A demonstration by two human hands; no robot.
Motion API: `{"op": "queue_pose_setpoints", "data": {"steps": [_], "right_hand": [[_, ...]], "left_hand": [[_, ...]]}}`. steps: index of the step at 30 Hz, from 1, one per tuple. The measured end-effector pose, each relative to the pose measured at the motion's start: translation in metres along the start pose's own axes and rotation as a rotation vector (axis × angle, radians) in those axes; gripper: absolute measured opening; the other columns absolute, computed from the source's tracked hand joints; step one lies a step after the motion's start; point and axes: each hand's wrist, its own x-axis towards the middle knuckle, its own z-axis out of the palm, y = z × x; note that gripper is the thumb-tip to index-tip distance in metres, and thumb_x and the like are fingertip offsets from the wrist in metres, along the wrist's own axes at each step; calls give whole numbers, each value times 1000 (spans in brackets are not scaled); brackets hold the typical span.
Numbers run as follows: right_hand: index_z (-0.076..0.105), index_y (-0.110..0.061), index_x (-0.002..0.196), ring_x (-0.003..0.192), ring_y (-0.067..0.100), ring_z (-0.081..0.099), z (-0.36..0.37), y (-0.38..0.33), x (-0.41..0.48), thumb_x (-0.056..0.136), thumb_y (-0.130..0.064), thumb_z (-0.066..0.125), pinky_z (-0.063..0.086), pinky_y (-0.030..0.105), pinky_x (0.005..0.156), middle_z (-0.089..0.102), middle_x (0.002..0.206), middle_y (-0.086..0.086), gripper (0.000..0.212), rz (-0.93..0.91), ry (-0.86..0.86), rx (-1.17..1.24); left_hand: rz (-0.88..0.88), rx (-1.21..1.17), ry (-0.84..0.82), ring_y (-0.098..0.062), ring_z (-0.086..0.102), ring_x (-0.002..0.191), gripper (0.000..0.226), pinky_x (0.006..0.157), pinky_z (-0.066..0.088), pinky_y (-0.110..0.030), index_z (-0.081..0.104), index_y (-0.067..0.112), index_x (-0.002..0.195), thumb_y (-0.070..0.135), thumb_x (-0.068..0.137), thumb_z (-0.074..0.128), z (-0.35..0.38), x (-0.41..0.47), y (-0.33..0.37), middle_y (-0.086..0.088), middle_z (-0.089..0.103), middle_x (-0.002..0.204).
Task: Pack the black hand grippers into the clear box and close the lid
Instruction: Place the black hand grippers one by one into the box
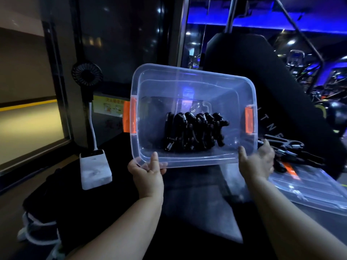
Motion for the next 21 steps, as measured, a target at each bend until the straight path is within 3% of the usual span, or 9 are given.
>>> {"op": "queue_pose_setpoints", "data": {"steps": [3,6,11,15,21], "right_hand": [[6,-9,152,134,35,38,4,7,5,93,-35,58,29,42,110,35,147,21,83,94,-225,237],[15,-5,149,110,35,58,8,7,13,94,-27,57,43,48,100,59,119,17,72,83,-269,296],[33,-9,135,89,32,64,9,4,23,93,-30,59,45,36,77,59,82,4,54,36,-259,316],[40,-13,121,84,32,63,6,2,28,91,-34,62,46,39,73,64,91,17,42,7,-282,335],[40,-22,110,69,10,55,7,9,37,88,-40,63,39,26,58,57,78,-4,37,-54,-302,330]], "left_hand": [[-74,-21,31,-6,66,56,26,50,49,-13,34,19,93,26,92,59,6,-6,-3,-2,70,59],[-138,-20,11,-9,68,61,29,51,50,-15,41,10,92,31,91,61,11,-8,-7,-5,71,63],[-282,-39,-195,-9,68,63,28,57,53,-21,53,9,89,34,86,65,34,-20,-17,-1,72,68],[-334,-14,-256,-9,67,68,27,60,53,-21,62,8,84,35,86,66,55,-25,-23,0,71,75],[-472,18,-441,-9,63,75,27,65,54,-20,69,11,87,38,86,65,89,-38,-28,3,70,85]]}}
